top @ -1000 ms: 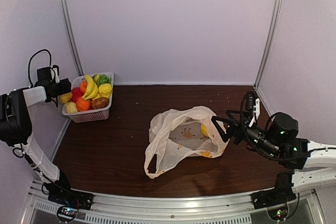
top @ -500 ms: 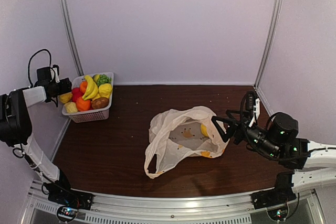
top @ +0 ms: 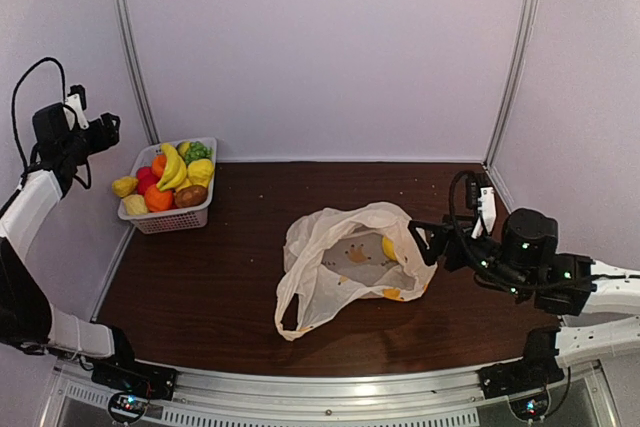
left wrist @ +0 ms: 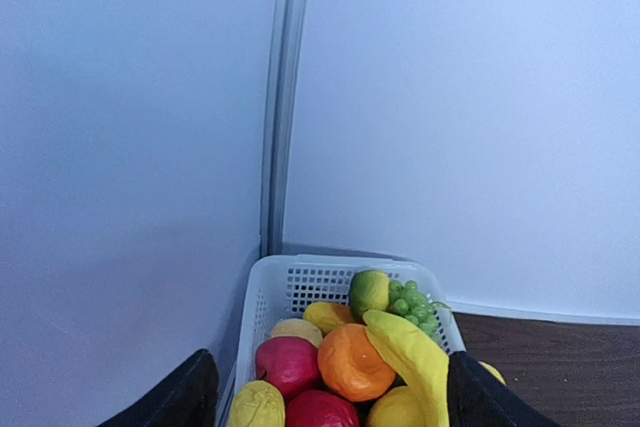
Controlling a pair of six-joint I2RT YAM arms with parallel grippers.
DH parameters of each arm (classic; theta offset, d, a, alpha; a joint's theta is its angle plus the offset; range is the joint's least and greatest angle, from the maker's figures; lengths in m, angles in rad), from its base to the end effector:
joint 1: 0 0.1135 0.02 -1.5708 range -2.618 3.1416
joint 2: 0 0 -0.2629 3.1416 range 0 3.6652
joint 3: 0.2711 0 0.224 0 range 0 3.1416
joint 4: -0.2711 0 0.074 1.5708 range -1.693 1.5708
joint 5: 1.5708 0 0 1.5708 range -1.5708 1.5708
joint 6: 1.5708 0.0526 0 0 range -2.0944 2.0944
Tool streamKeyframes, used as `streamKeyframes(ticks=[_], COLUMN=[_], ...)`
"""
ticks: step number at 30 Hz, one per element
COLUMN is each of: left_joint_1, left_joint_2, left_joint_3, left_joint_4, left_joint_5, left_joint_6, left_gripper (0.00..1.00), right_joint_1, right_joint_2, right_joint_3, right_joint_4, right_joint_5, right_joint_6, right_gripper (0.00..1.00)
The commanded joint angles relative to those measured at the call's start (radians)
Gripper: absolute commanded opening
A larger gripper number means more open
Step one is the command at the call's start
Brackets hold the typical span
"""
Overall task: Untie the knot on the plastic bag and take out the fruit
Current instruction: Place the fake fruit in the bin, then adjust the bag handles for the takeout bag.
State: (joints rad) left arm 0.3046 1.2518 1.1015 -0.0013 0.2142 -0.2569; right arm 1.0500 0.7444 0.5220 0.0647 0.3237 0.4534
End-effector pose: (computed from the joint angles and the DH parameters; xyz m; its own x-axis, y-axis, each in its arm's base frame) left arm 0.2742 0.0745 0.3712 -0.1158 -0.2967 -0.9479 -0.1262 0.9510 -0.2822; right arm 0.1004 0.1415 0.2831 -0.3620 0.2035 -0.9097 -0.5645 0.7287 0.3877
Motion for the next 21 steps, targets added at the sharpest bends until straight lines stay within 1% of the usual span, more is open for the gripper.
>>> streamKeyframes(ticks=[1, 4, 6, 8, 10, 14, 17, 21], left_joint_1=[-0.086, -0.197, -0.273, -0.367, -0.476, -0.646, -0.785, -0.950], left_joint_2=[-0.099, -0.162, -0.181, -0.184, -0.170, -0.134, -0.096, -0.009], left_joint_3=[-0.054, -0.051, -0.035, -0.011, 0.027, 0.094, 0.126, 0.178], left_joint_4=[-0.134, -0.204, -0.252, -0.300, -0.344, -0.399, -0.405, -0.407], left_joint_5=[0.030, 0.002, -0.017, -0.066, -0.091, -0.149, -0.176, -0.171], left_joint_6=[0.011, 0.052, 0.073, 0.098, 0.110, 0.117, 0.128, 0.133], left_gripper=[0.79, 0.79, 0.78, 0.78, 0.78, 0.77, 0.77, 0.77], right_joint_1=[-0.046, -0.108, -0.163, -0.205, -0.244, -0.300, -0.310, -0.312], right_joint_2=[0.011, 0.009, -0.006, -0.028, -0.048, -0.050, -0.020, 0.069], right_joint_3=[0.060, 0.056, 0.041, 0.018, -0.002, -0.023, -0.045, -0.069], right_joint_4=[-0.300, -0.372, -0.388, -0.389, -0.381, -0.363, -0.300, -0.214], right_joint_5=[0.155, 0.132, 0.102, 0.077, 0.049, -0.018, -0.104, -0.201], right_joint_6=[0.096, 0.119, 0.125, 0.129, 0.131, 0.137, 0.137, 0.150], right_gripper=[1.00, 1.00, 1.00, 1.00, 1.00, 1.00, 1.00, 1.00])
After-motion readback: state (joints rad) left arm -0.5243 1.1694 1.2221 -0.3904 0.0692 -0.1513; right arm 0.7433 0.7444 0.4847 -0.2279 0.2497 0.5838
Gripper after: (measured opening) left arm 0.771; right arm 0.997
